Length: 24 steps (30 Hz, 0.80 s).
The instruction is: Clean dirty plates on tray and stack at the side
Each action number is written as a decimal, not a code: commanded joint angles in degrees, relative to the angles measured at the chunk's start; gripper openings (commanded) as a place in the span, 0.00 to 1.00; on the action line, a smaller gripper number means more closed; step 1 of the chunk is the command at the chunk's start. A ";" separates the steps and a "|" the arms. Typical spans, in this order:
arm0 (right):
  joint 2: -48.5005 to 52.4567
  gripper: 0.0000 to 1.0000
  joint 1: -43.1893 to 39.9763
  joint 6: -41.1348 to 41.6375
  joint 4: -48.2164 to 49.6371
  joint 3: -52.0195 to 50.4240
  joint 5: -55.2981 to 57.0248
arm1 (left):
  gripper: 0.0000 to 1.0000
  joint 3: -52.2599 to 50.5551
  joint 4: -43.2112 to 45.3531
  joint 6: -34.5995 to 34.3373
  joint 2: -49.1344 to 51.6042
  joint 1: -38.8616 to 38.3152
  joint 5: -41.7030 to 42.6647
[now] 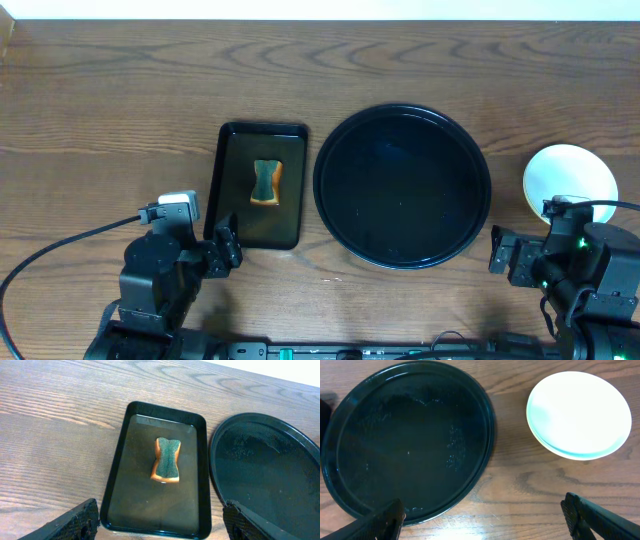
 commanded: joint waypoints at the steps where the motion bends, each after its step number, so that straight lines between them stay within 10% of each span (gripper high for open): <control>1: -0.20 0.99 0.59 -0.68 -0.26 -0.37 0.35 | 0.80 -0.44 -0.04 0.94 -0.04 -0.09 0.11; 11: -11.13 0.99 6.05 -0.70 11.54 -4.79 0.33 | 0.80 -0.44 -0.04 0.94 -0.04 -0.09 0.11; 24: -34.21 0.99 9.49 -0.68 50.97 -33.53 -0.55 | 0.81 -0.44 -0.04 0.94 -0.04 -0.09 0.11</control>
